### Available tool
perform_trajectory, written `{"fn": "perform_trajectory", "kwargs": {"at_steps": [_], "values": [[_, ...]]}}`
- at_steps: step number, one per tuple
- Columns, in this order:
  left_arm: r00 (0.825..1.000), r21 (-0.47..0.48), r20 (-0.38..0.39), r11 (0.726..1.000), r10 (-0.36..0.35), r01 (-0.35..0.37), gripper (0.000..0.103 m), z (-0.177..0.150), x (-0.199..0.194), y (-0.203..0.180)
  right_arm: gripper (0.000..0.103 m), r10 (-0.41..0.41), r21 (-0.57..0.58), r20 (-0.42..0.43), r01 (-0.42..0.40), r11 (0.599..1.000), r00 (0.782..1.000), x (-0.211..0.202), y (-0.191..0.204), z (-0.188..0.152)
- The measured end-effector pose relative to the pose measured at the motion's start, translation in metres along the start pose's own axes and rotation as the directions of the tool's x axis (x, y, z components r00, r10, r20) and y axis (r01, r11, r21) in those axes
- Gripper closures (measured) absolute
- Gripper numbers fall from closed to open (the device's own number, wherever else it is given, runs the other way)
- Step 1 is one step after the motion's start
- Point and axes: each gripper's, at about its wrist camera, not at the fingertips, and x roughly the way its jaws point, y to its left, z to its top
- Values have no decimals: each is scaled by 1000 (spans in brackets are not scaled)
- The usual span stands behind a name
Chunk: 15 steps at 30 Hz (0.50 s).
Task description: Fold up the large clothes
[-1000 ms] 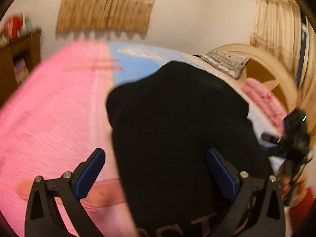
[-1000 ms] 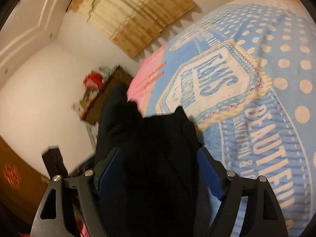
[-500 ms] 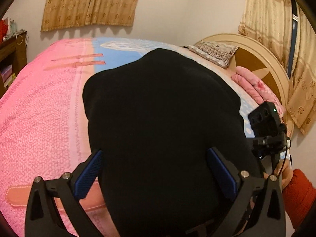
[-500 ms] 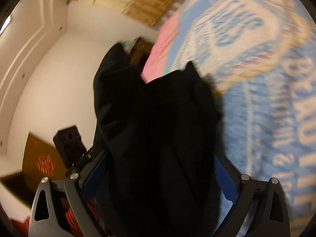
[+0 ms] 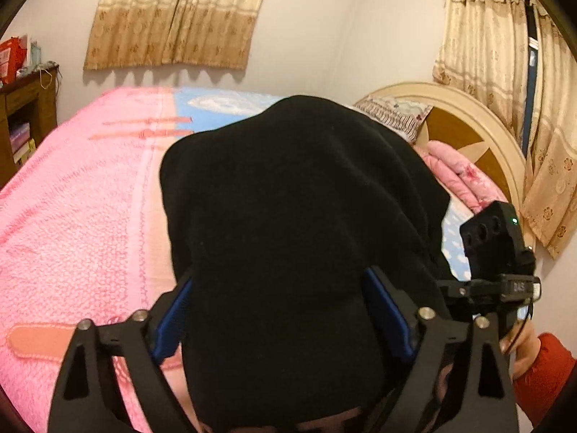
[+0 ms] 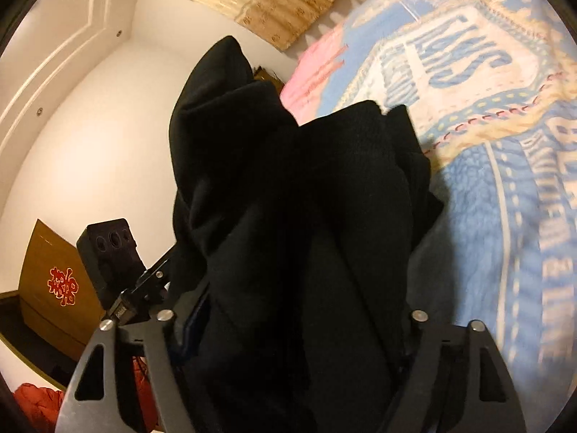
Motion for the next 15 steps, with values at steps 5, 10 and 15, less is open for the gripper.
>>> {"fn": "perform_trajectory", "kwargs": {"at_steps": [5, 10, 15], "values": [[995, -38, 85, 998, -50, 53, 29, -1, -47, -18, 32, 246, -60, 46, -243, 968, 968, -37, 57, -30], [997, 64, 69, 998, 22, -26, 41, 5, -61, -46, 32, 70, -115, 33, -66, 991, 997, -48, 86, -48], [972, 101, 12, 967, 234, -234, 8, 11, -14, -31, 33, -169, -28, 115, 173, 984, 979, -51, 44, -43]]}}
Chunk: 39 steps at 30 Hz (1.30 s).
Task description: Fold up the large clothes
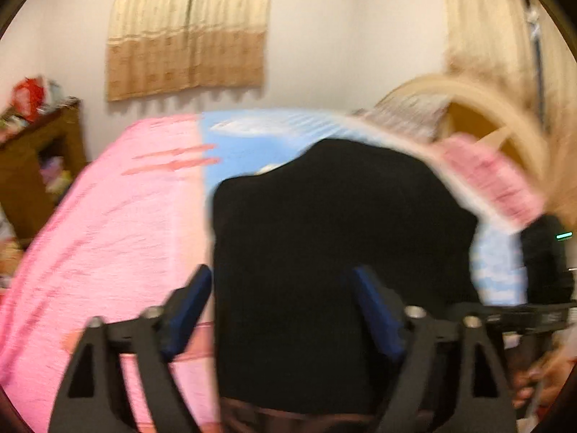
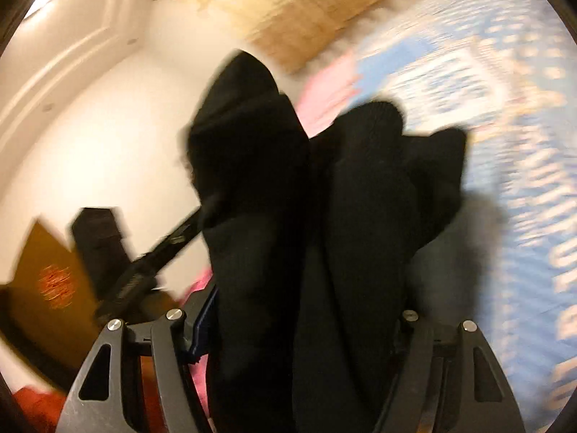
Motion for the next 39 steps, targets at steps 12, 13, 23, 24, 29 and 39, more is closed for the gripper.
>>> {"fn": "perform_trajectory", "kwargs": {"at_steps": [12, 13, 23, 24, 29, 39], "values": [[990, -174, -97, 982, -98, 80, 0, -6, 43, 38, 1, 97, 82, -33, -94, 992, 995, 48, -56, 17], [974, -223, -119, 961, -192, 162, 0, -5, 47, 51, 1, 101, 81, -44, -97, 992, 994, 45, -56, 14], [941, -51, -137, 950, -311, 306, 0, -3, 35, 65, 1, -28, -86, -75, 21, 996, 997, 22, -53, 36], [934, -64, -158, 947, -320, 313, 0, -3, 43, 65, 1, -41, -94, -86, 33, 995, 995, 28, -53, 38], [871, -201, -175, 883, -459, 425, 0, -15, 67, 68, 1, -192, -210, -14, 185, 960, 981, 20, -42, 37], [764, -381, -234, 780, -601, 497, 0, -26, 83, 86, 1, 138, 72, -151, -129, 989, 979, 62, -92, 40]]}}
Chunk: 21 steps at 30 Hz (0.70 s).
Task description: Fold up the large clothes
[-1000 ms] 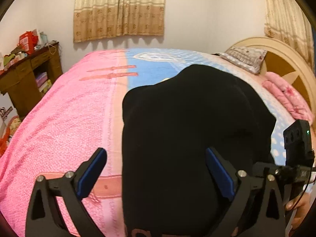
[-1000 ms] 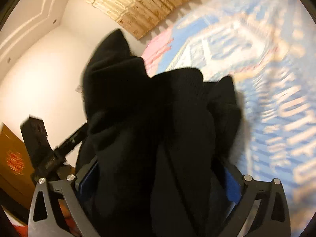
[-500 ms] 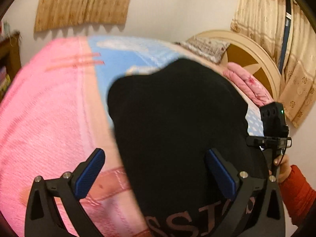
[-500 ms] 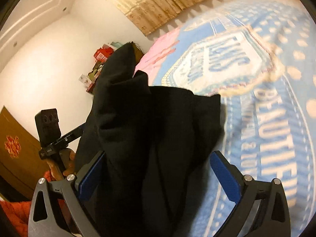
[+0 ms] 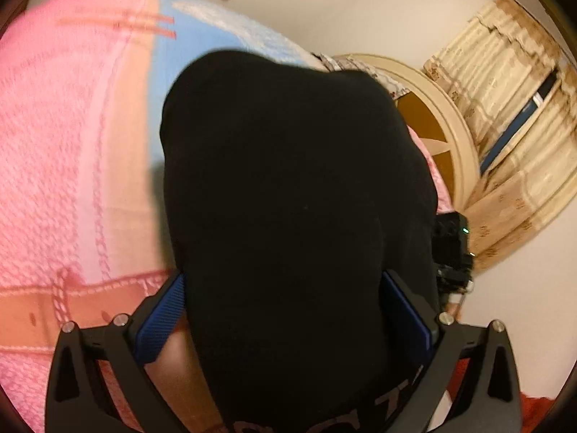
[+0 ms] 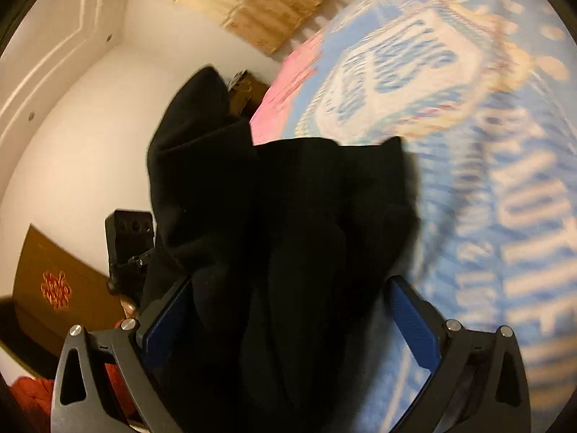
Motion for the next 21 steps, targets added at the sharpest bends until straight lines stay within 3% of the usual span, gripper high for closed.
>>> {"fn": "perform_trajectory", "kwargs": {"at_steps": [4, 9, 12, 16, 21], "values": [[997, 9, -35, 998, -62, 63, 0, -4, -4, 8, 1, 91, -42, -39, -93, 995, 995, 10, 6, 5], [997, 1, -24, 997, -78, 78, 0, 2, 5, 8, 1, 91, -45, -45, -93, 995, 995, 23, 5, 17], [999, -21, 16, 998, -51, 51, 0, 4, 8, -2, 1, 64, -44, -28, -65, 997, 998, 38, 11, 26], [997, 96, 79, 995, 18, -25, 0, -12, 2, -35, 1, 68, -91, -69, -74, 993, 995, 43, 28, 9], [991, 161, 128, 987, -38, 17, 0, -30, -21, -64, 3, 178, -119, -24, -180, 977, 984, 27, 56, -15]]}}
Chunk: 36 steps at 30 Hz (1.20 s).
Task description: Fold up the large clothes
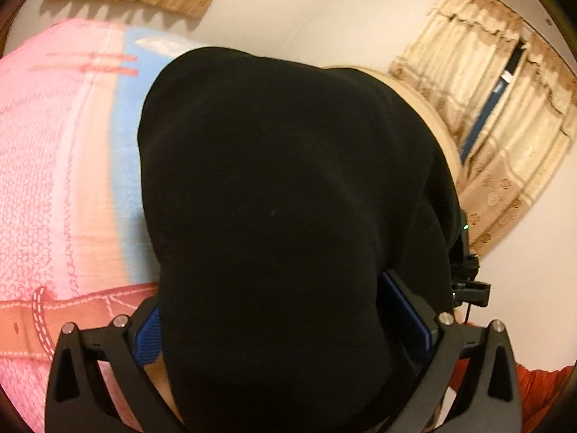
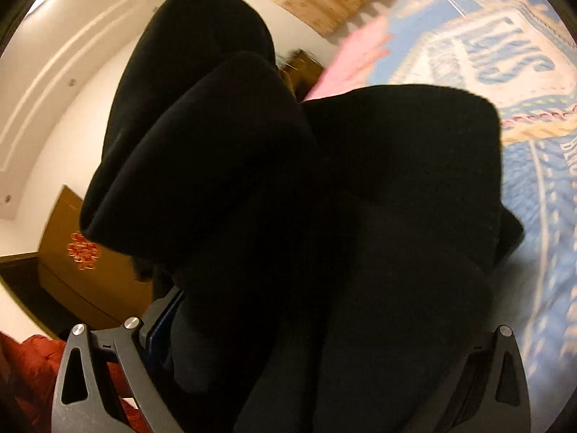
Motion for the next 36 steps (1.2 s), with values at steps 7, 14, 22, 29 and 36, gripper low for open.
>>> {"fn": "perform_trajectory", "kwargs": {"at_steps": [7, 14, 22, 29, 36], "values": [[998, 51, 46, 998, -30, 28, 0, -18, -48, -52, 3, 133, -19, 50, -133, 991, 990, -20, 46, -26], [987, 33, 155, 998, 50, -56, 0, -52, -151, -72, 3, 270, -90, -8, -269, 959, 963, 5, 115, -39], [915, -137, 267, 952, 302, -275, 0, -78, -280, -25, 3, 432, -124, -207, -461, 879, 878, 152, 199, -39], [802, -300, 263, 836, 536, -460, 0, -93, -318, 58, 3, 458, -95, -300, -504, 858, 837, 304, 210, -25], [746, -489, 160, 708, 647, -510, 0, -101, -295, 144, 3, 93, -7, -272, -99, 995, 958, 369, 124, -25]]}}
